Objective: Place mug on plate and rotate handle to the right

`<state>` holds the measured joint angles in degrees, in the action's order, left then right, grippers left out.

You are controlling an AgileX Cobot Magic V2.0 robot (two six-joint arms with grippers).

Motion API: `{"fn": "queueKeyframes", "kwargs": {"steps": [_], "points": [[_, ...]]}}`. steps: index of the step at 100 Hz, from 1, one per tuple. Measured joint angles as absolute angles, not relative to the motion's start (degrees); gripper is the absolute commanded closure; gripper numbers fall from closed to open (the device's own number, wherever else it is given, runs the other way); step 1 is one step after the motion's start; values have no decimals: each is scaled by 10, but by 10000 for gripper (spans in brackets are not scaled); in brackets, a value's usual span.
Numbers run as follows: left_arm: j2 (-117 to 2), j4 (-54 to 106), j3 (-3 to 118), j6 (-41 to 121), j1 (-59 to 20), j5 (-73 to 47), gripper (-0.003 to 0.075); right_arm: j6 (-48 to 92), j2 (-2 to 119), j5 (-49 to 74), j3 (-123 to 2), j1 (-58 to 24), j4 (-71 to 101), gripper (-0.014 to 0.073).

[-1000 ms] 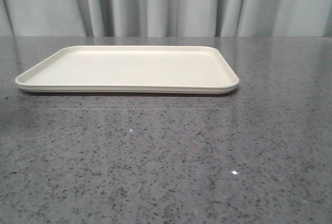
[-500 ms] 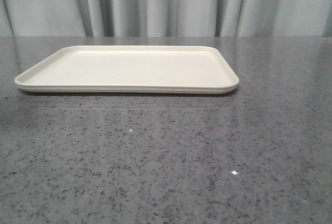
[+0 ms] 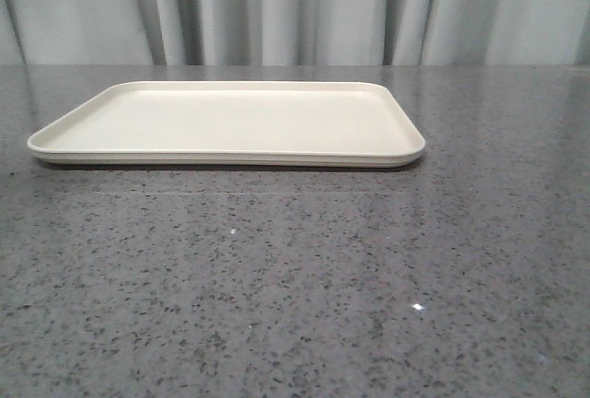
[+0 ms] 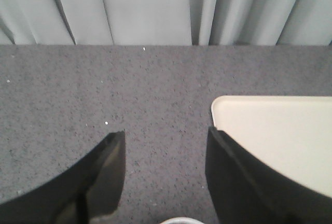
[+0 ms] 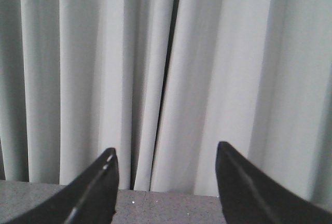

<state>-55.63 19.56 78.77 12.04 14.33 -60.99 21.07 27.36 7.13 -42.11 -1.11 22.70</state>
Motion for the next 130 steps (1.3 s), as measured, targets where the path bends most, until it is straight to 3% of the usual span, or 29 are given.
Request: {"fn": "queueKeyframes", "kwargs": {"steps": [26,66,130], "points": [[-643,170,802,120,144,-719,373,211,284,59,-423,-11,227,169],[-660,133,795,107,144,-723,373,213,295,62,-423,-11,226,169],[-661,138,657,114,144,-719,373,213,301,67,-423,-11,224,169]]}}
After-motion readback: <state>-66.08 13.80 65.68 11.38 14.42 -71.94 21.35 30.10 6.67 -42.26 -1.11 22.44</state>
